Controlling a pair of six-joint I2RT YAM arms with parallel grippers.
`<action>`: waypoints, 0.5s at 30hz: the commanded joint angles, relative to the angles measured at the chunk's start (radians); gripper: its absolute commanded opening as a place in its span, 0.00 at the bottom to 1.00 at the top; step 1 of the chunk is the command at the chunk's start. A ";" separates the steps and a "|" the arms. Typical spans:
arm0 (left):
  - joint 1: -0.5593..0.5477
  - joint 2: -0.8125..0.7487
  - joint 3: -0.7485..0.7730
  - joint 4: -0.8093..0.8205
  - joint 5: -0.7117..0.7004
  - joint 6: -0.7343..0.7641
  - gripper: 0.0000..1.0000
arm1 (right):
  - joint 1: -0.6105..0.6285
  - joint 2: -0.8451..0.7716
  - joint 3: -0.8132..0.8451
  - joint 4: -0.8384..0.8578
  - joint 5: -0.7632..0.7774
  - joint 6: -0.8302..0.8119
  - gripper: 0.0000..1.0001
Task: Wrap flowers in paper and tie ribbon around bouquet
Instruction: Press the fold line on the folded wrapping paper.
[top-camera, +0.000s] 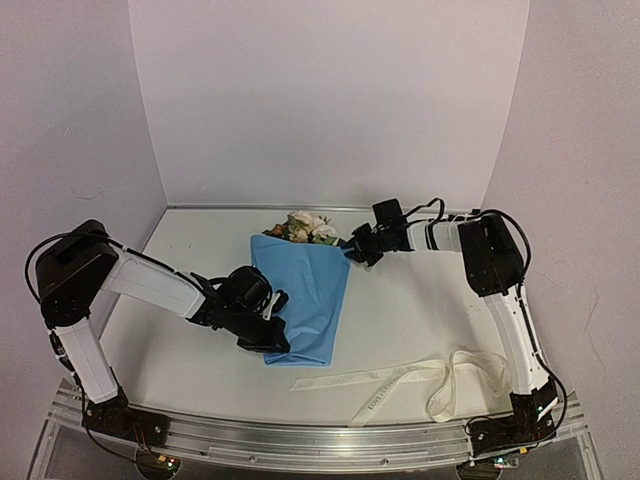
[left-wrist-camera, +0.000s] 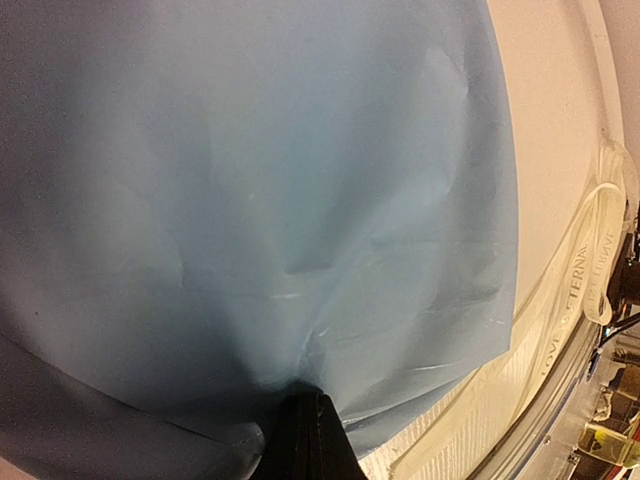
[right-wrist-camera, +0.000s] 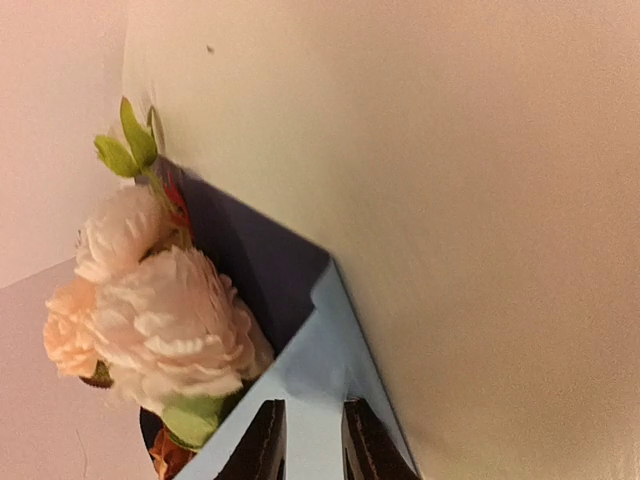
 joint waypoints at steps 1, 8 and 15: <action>0.006 0.058 -0.015 -0.140 -0.060 0.018 0.00 | -0.028 0.104 0.175 -0.139 0.060 -0.006 0.20; 0.044 0.037 0.025 -0.160 -0.074 0.027 0.01 | -0.086 0.093 0.273 -0.211 0.022 -0.021 0.20; 0.061 0.030 0.128 -0.193 -0.081 0.050 0.04 | -0.090 -0.216 0.047 -0.283 -0.044 -0.170 0.21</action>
